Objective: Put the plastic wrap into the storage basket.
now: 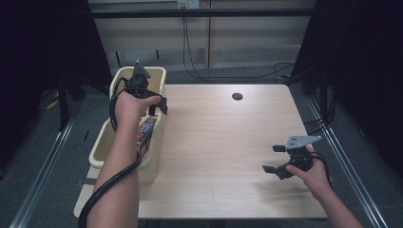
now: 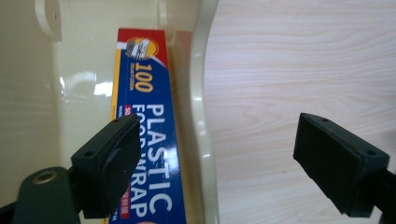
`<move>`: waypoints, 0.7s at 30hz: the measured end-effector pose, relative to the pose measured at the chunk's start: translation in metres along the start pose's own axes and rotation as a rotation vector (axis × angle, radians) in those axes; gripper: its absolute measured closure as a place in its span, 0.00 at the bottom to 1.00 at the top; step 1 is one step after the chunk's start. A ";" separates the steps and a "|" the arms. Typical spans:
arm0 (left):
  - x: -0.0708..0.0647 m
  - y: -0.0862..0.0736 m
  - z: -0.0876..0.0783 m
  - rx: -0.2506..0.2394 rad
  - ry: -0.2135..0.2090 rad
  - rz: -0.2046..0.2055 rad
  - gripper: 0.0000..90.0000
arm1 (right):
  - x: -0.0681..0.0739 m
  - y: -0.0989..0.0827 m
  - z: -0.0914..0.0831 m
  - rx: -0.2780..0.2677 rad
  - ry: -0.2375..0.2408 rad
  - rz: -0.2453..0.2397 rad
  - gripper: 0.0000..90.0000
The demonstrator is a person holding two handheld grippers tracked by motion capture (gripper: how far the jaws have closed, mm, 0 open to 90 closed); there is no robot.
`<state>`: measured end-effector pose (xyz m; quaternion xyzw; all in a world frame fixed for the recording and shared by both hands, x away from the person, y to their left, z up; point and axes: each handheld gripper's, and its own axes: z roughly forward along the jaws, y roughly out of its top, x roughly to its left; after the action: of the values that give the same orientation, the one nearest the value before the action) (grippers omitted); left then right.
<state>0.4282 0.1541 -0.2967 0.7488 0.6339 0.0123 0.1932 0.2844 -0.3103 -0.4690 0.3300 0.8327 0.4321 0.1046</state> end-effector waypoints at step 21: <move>-0.045 0.006 0.013 -0.034 -0.050 0.122 0.12 | 0.000 0.000 0.000 0.001 0.003 -0.003 0.05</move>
<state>0.4288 0.1066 -0.2966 0.7827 0.5819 0.0160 0.2204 0.2842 -0.3100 -0.4687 0.3284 0.8335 0.4321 0.1038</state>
